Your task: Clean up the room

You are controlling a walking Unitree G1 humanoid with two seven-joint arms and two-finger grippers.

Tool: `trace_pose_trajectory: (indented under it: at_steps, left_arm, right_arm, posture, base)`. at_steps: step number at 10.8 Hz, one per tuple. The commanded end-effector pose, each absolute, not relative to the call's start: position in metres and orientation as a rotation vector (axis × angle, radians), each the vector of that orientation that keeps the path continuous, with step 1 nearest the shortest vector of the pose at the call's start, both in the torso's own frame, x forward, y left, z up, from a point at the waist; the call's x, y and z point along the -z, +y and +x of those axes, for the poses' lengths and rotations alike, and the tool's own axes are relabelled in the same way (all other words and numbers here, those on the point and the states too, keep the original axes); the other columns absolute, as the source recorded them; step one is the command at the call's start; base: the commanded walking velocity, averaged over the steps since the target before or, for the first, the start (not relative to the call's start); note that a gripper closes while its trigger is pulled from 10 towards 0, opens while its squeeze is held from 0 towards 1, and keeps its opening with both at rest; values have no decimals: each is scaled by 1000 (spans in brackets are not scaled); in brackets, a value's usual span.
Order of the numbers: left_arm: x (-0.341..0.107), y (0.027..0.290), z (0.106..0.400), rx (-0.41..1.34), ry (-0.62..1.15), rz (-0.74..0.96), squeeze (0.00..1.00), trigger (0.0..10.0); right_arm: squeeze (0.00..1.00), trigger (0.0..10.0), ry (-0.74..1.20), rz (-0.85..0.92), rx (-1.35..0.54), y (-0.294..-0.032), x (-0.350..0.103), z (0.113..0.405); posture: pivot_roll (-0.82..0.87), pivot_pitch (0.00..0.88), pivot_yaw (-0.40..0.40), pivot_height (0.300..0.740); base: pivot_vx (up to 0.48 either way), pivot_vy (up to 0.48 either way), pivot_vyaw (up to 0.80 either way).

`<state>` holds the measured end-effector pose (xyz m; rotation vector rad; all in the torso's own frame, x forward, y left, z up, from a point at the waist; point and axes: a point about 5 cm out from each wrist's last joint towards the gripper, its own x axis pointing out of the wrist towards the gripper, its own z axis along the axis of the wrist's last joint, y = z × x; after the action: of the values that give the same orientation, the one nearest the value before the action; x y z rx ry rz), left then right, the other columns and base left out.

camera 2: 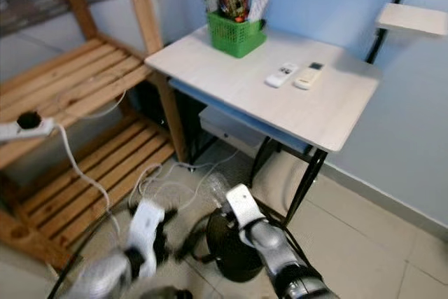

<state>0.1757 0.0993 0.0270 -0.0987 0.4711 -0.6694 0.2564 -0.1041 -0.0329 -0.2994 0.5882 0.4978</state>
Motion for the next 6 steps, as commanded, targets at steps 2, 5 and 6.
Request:
trace_pose_trajectory:
  at_steps: [2, 5, 6]
  left_arm:
    - [-39, 96, 157, 698, 479, -138, 0, 10000]
    - [-41, 90, 123, 693, 547, -177, 0, 10000]
    - [-42, 88, 118, 687, 558, -181, 0, 10000]
  right_arm:
    - [0, 10000, 585, -319, -494, -94, 30, 261]
    - [0, 10000, 608, -337, -416, -95, 26, 271]
    - [0, 10000, 610, -340, -393, -98, 23, 275]
  posture:
    - [153, 153, 59, 740]
    - [210, 196, 42, 740]
    - [217, 203, 36, 740]
  base:
    - [0, 0, 0]
    - [0, 0, 0]
    - [0, 0, 0]
